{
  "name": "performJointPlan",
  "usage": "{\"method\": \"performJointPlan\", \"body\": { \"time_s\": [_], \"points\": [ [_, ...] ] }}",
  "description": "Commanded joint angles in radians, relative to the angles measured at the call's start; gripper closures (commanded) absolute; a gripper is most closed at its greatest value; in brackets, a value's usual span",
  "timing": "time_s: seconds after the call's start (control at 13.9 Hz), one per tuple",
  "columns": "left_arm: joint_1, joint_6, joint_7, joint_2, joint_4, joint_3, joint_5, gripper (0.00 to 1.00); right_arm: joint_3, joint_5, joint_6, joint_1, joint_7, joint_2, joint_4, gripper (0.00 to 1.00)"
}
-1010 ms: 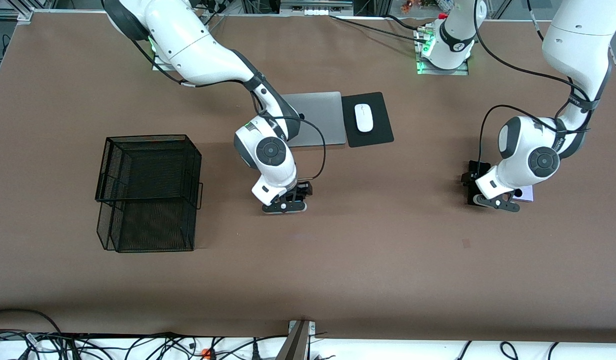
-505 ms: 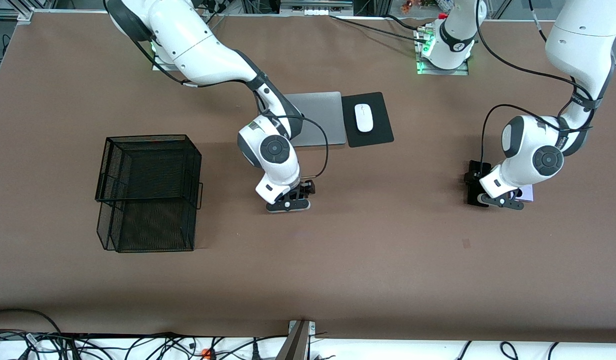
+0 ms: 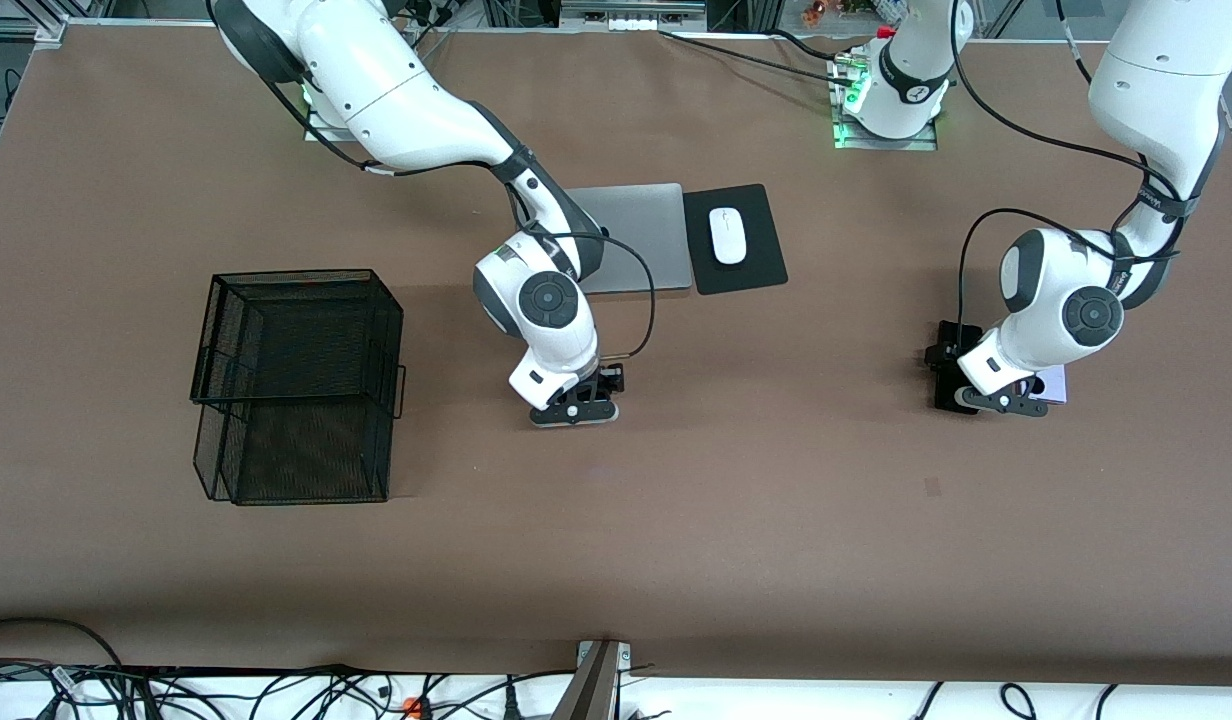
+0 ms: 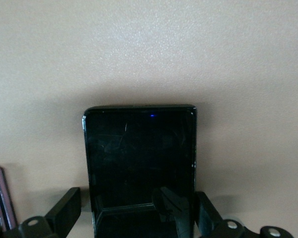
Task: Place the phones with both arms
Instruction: 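Lower the flip phone into the basket front tier with the right gripper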
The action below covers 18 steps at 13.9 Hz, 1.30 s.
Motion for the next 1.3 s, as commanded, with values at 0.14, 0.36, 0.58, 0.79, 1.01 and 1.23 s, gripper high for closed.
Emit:
{"method": "performJointPlan", "body": {
  "time_s": [0.14,0.36,0.58,0.79,1.01,1.23],
  "points": [
    [0.007,0.026,-0.009,0.032,-0.007,-0.007,-0.021,0.69,-0.019,-0.004,-0.210,-0.044,0.038,-0.156,0.020,0.99],
    [0.007,0.022,-0.013,0.033,-0.002,-0.007,-0.021,0.91,-0.021,-0.004,-0.428,-0.119,-0.025,-0.291,0.017,0.99],
    [0.005,0.014,-0.013,0.029,0.008,-0.007,-0.021,1.00,-0.066,-0.004,-0.591,-0.197,-0.258,-0.390,-0.003,0.99],
    [-0.002,-0.101,-0.012,0.021,0.071,-0.008,-0.021,1.00,-0.178,0.017,-0.600,-0.232,-0.471,-0.520,-0.148,0.99],
    [-0.002,-0.202,-0.016,0.010,0.120,-0.022,-0.021,1.00,-0.301,0.102,-0.544,-0.240,-0.617,-0.655,-0.361,0.99],
    [-0.004,-0.245,-0.024,0.006,0.151,-0.036,-0.023,1.00,-0.378,0.100,-0.389,-0.240,-0.697,-0.795,-0.639,0.99]
  ]
}}
